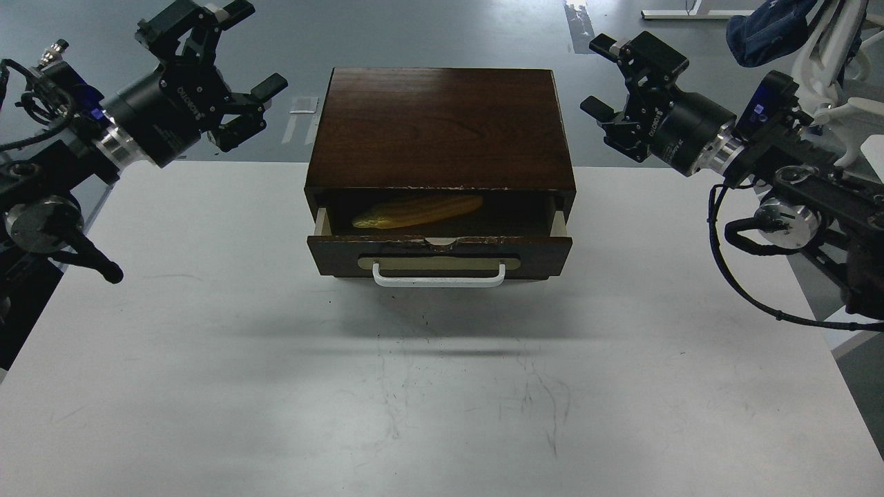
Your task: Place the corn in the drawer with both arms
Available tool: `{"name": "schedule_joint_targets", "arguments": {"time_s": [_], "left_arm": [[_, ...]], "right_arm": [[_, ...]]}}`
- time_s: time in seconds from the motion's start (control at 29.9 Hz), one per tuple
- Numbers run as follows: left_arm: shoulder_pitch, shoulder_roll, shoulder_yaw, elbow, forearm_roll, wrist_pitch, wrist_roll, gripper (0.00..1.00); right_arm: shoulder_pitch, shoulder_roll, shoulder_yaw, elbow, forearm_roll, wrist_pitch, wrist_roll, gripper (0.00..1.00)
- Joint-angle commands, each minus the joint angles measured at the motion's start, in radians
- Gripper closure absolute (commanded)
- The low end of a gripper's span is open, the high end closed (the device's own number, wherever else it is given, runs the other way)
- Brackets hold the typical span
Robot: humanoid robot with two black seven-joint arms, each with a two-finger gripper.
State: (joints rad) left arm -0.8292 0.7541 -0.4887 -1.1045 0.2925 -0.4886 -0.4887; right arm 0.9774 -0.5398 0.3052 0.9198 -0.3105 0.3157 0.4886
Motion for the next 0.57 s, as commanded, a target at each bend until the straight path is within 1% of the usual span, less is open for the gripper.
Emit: {"name": "schedule_joint_targets", "arguments": {"time_s": [0.0, 0.07, 0.23, 0.53], "left_arm": [[0.059, -0.042, -0.060, 0.023, -0.010, 0.000, 0.000, 0.01], [0.088, -0.076, -0.086, 0.047, -0.010, 0.000, 0.000, 0.01], [0.104, -0.120, -0.100, 0.100, -0.012, 0.000, 0.000, 0.01], [0.111, -0.142, -0.113, 0.107, -0.012, 0.000, 0.000, 0.01]], "right_arm": [[-0.054, 0.014, 0.058, -0.010, 0.047, 0.000, 0.000, 0.00], [-0.083, 0.020, 0.078, -0.015, 0.048, 0.000, 0.000, 0.00], [-0.127, 0.021, 0.117, -0.019, 0.048, 0.000, 0.000, 0.00], [-0.155, 0.027, 0.153, -0.018, 0.048, 0.002, 0.000, 0.00]]}}
